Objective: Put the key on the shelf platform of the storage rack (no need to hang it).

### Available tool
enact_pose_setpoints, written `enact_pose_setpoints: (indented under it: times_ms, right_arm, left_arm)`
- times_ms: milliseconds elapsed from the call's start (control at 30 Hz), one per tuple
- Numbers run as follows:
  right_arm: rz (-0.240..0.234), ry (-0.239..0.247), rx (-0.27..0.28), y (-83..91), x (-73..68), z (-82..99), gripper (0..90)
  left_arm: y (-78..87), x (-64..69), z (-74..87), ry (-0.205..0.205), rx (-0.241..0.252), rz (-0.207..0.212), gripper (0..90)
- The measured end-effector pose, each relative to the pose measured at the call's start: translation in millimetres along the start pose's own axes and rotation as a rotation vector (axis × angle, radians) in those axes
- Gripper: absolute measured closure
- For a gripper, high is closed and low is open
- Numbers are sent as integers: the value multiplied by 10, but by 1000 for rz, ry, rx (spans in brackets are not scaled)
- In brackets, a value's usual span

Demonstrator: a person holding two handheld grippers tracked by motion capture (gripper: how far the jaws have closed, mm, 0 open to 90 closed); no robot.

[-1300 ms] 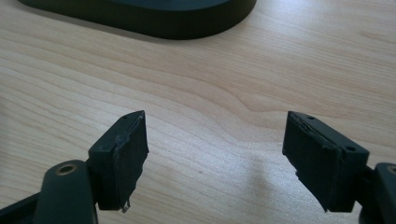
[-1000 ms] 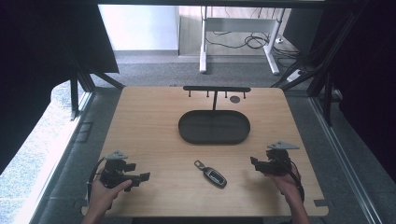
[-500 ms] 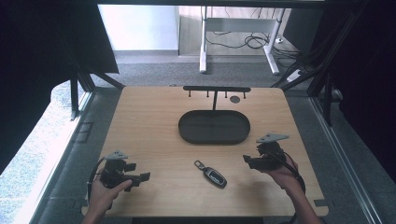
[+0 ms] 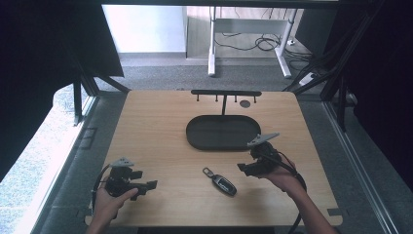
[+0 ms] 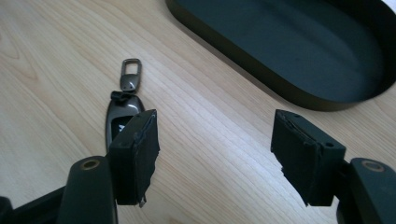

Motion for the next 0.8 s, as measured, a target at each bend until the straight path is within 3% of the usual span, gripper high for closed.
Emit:
enact_pose_setpoints:
  times_ms: [367,800]
  right_arm:
    - [-25,14,-38,-143,-89,-101,315]
    - [-71,47,-104,-338,-304,-147,315]
  left_arm:
    - [6,7,-6,-1,10,0,204]
    - [-12,24,3,1,3,12,204]
Point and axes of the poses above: each handheld gripper's, and its own axes: y roughly backward along the jaws, z roughly out of its underside, x roughly to its right, the point moved 3 cm from there along -y, roughly forward along the jaws, and after that the axes turned 12 degrees about x, right-handed, at the moved point
